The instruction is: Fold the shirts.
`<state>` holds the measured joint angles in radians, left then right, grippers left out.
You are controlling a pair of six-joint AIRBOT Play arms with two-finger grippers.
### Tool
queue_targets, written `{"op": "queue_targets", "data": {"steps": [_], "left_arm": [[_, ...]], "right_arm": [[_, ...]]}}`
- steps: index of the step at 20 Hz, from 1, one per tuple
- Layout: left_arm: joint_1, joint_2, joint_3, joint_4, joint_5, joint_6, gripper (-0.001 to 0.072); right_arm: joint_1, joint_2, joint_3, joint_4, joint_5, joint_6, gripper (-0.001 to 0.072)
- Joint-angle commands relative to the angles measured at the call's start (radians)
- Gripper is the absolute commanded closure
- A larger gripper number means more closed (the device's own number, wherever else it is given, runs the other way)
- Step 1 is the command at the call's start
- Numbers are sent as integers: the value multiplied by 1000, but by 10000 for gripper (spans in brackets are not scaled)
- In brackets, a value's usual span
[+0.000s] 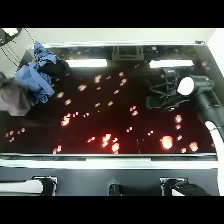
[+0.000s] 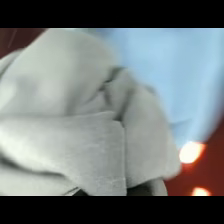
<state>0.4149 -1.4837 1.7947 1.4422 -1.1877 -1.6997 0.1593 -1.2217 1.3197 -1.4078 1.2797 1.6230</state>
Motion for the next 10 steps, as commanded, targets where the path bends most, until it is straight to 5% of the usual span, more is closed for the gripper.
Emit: {"op": "queue_targets", "data": {"steps": [1,5,10], "left_arm": [[-200,272,1,-3,89,9,680],[-621,460,1,-3,85,5,679],[-1049,423,-57,-3,52,10,680]], "right_arm": [[0,123,21,-39,-11,-23,36],[0,301,21,-74,-8,-22,37],[0,460,21,-103,66,12,37]]}}
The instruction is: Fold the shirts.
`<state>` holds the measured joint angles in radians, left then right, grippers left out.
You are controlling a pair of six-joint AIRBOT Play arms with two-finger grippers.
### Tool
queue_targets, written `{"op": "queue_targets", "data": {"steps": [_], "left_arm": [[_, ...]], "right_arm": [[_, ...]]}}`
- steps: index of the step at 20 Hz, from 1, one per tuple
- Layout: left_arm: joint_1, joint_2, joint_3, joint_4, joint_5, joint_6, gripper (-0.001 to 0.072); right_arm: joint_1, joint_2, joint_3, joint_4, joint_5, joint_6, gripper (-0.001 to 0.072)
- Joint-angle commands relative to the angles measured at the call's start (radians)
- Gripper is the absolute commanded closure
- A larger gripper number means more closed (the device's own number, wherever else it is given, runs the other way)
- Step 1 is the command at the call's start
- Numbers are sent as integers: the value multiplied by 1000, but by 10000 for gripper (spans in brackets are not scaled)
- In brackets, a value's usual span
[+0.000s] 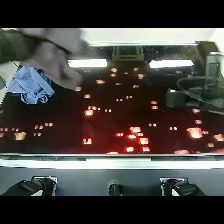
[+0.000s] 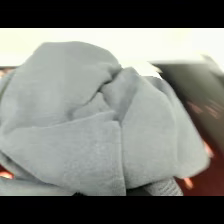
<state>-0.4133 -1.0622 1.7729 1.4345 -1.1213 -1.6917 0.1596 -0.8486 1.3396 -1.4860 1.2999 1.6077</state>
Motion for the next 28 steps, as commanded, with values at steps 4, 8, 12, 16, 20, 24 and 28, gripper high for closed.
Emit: {"op": "queue_targets", "data": {"steps": [4,8,12,16,20,24,28], "left_arm": [[-349,-114,-238,4,-16,9,680],[-396,-321,-412,-65,-17,117,680],[-330,-491,-253,-71,-202,190,-12],[-146,-449,-63,-39,-357,190,-12],[74,-355,-220,-44,-423,164,-10],[189,-325,-566,-298,-241,167,-10],[186,-405,-702,-475,-64,171,-9]], "right_arm": [[0,115,-1,-65,234,130,37],[0,58,-3,-72,344,218,43],[0,-99,-3,-97,278,203,43],[-1,-331,-3,-79,181,117,37],[-1,-544,-3,49,234,17,37],[0,-639,-3,185,190,-19,38],[0,-659,-3,168,132,-14,37]]}}
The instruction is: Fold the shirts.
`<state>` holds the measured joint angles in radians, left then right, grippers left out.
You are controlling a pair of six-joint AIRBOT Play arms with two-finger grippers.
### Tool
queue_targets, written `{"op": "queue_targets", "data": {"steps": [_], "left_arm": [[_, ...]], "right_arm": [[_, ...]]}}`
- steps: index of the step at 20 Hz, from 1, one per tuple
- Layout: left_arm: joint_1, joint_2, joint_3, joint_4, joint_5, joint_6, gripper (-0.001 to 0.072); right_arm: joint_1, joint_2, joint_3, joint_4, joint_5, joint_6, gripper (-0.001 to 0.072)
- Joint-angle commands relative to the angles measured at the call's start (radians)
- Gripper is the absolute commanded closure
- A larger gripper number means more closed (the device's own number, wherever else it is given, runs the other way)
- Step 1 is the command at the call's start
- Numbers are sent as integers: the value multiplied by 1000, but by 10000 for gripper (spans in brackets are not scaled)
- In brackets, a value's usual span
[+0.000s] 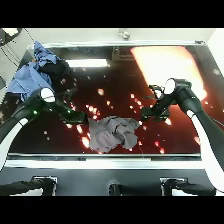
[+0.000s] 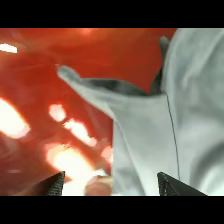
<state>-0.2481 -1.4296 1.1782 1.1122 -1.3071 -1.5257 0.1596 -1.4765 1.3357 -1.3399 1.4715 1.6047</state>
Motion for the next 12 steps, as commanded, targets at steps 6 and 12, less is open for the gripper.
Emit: {"op": "queue_targets", "data": {"steps": [6,12], "left_arm": [[-49,-132,-107,-216,237,34,627],[-51,-116,-106,-215,254,61,679]], "right_arm": [[0,-148,-2,105,-91,10,22],[0,-278,-2,240,-109,11,46]]}}
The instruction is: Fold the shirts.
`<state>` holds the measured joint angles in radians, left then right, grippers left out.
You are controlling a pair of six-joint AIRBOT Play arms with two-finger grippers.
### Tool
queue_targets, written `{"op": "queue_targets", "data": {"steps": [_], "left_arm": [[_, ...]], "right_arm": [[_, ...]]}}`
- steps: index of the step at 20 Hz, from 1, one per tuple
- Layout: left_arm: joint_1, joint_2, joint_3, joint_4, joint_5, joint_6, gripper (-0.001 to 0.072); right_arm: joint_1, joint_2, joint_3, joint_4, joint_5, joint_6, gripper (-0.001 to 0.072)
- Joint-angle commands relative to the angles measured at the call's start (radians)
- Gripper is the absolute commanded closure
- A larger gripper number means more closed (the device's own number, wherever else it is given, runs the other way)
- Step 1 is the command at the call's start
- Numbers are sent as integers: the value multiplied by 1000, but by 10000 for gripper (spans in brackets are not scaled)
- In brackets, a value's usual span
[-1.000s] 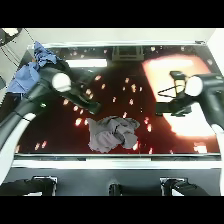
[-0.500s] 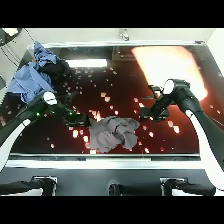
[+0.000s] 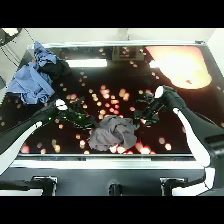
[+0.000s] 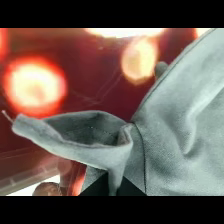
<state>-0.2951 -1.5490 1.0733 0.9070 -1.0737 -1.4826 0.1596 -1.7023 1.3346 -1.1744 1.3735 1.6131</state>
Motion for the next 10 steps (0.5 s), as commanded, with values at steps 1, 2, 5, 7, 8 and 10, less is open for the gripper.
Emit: {"op": "queue_targets", "data": {"steps": [1,2,5,7,8,10], "left_arm": [[-5,7,-2,-10,20,18,679],[-5,12,-2,-10,20,18,679],[-4,49,29,-6,17,27,680],[5,99,92,50,-4,28,680],[14,129,144,113,-35,28,681],[38,207,296,283,-117,25,681]], "right_arm": [[0,-63,0,78,-20,3,48],[0,-68,0,79,-23,8,49],[0,-69,3,92,-24,21,664],[0,-48,34,87,31,6,653],[-1,-19,66,62,37,-18,655],[-1,89,177,-100,4,-28,654]]}}
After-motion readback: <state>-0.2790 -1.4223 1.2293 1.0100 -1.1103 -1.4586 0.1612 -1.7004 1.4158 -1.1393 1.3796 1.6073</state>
